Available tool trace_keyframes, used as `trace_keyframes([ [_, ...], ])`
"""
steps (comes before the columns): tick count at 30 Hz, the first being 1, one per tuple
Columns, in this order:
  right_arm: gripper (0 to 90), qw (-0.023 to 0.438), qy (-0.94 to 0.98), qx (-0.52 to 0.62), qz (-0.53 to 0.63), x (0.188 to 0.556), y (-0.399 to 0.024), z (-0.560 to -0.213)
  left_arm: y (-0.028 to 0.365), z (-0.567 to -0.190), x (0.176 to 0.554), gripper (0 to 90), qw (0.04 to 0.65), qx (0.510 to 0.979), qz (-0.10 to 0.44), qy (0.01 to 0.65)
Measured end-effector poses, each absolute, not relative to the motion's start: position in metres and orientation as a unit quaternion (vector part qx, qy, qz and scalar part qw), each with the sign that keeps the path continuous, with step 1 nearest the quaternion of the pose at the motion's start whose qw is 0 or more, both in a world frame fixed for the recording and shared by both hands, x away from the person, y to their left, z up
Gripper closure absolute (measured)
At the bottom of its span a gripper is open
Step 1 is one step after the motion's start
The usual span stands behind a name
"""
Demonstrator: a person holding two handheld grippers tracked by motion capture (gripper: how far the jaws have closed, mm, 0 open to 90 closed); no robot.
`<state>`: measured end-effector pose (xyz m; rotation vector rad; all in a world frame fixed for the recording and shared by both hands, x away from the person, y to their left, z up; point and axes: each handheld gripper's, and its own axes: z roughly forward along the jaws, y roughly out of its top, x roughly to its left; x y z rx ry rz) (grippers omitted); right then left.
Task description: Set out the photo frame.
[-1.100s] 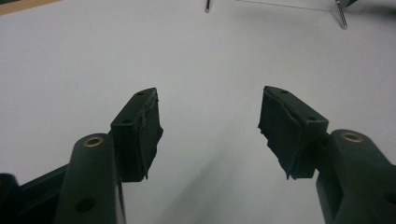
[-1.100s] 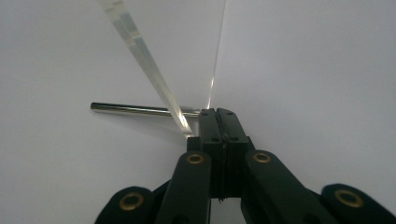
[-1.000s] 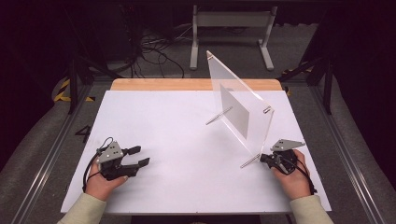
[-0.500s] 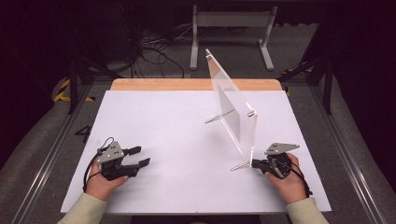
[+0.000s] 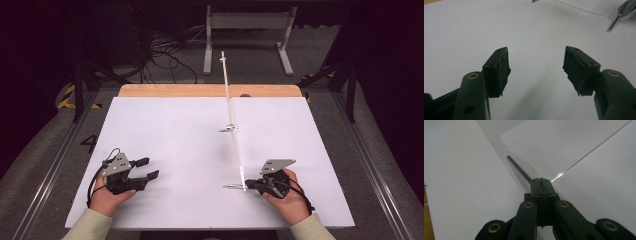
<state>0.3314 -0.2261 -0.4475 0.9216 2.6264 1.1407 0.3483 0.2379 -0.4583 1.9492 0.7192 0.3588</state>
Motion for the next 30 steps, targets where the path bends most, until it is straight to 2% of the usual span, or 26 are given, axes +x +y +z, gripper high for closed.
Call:
trace_keyframes([
  [20,90.0,0.032,0.887,0.237,0.394,0.332,-0.149,-0.452,0.242,-0.456,0.344,38.5,0.498,0.797,0.156,0.304],
  [30,90.0,0.044,0.887,0.225,0.400,0.344,-0.109,-0.455,0.243,-0.456,0.340,38.7,0.502,0.793,0.167,0.302],
])
